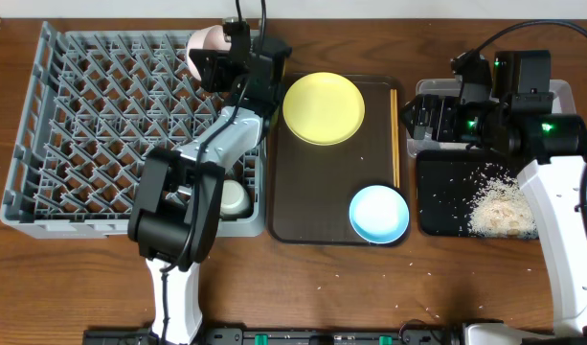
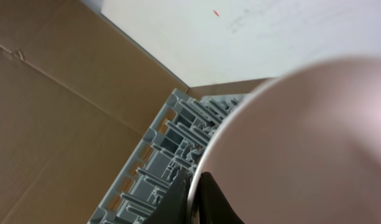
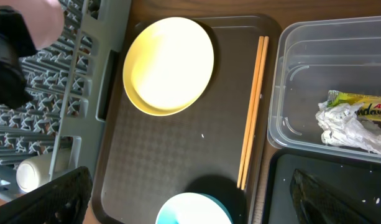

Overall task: Sort waste into correct bins and load items into the dishwasher
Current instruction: 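Lower the pink bowl upright into the rack slots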

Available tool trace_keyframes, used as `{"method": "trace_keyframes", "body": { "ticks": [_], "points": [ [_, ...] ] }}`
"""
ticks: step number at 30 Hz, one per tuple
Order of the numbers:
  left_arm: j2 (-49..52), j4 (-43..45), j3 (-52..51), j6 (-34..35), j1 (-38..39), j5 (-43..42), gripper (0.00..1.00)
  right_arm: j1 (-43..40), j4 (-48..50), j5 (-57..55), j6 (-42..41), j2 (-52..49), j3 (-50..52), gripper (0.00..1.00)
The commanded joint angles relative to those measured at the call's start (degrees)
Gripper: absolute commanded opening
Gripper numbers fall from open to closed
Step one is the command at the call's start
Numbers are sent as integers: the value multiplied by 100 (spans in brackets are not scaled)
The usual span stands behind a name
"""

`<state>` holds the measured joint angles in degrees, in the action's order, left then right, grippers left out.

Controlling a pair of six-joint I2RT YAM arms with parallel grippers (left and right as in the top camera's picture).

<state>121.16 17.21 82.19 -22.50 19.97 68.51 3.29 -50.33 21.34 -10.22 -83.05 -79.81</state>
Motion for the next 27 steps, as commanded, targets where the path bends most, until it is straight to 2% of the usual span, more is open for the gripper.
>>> {"method": "trace_keyframes", "body": {
  "ticks": [1, 9, 11, 20, 27],
  "points": [
    [282, -22, -61, 68, 127, 98, 7, 11, -7, 4, 17, -22, -35, 99],
    [293, -11, -61, -50, 238, 168, 7, 11, -7, 4, 17, -22, -35, 99],
    [293, 120, -61, -216, 208, 234, 8, 11, -7, 4, 17, -22, -35, 99],
    [293, 1722, -59, -1834, 179, 586, 7, 11, -7, 4, 17, -22, -35, 99],
    [293, 1762, -87, -1928, 229, 756, 7, 11, -7, 4, 17, -22, -35, 99]
  ]
}}
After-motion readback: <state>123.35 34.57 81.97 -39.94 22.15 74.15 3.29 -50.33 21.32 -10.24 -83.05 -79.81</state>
